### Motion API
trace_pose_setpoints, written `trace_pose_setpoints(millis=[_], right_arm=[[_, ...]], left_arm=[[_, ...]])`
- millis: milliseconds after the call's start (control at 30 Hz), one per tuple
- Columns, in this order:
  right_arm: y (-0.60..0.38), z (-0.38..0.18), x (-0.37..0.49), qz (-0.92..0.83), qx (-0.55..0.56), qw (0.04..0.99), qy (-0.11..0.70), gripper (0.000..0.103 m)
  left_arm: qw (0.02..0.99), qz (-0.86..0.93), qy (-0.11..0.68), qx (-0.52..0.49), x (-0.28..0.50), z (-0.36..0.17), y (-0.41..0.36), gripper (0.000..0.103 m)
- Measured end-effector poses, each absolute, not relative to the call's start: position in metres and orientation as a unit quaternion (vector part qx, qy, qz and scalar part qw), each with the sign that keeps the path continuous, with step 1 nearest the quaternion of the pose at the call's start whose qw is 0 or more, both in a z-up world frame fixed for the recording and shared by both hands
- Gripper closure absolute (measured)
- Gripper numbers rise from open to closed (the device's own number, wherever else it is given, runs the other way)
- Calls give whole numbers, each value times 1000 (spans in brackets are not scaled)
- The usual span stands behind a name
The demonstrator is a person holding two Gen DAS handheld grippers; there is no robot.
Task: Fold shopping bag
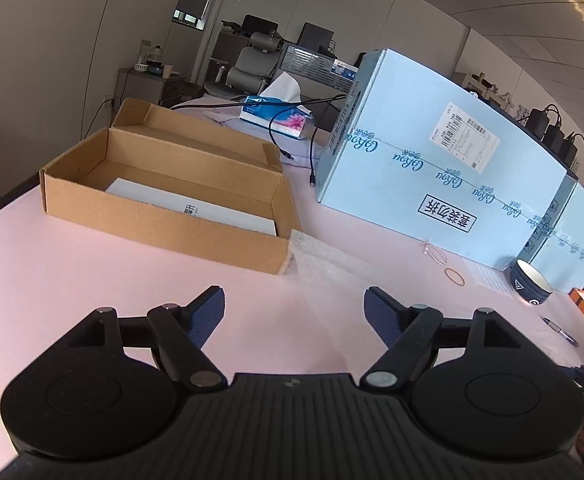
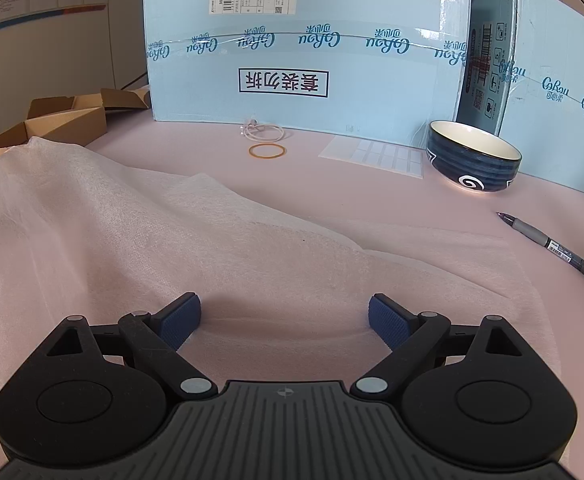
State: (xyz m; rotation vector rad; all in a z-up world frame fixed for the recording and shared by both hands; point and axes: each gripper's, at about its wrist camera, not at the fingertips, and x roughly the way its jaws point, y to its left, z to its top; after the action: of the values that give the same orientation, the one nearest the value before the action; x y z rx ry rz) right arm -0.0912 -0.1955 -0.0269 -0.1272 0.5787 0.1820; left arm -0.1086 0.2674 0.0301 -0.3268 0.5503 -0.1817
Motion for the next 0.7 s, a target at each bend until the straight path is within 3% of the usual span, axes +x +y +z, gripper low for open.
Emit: trace_pose_setpoints(millis=[700], right_arm=[[-195,-28,-90,85,-64,952,287,9]], left_arm=[[932,-161,300,-127,-76,-17,240,28]])
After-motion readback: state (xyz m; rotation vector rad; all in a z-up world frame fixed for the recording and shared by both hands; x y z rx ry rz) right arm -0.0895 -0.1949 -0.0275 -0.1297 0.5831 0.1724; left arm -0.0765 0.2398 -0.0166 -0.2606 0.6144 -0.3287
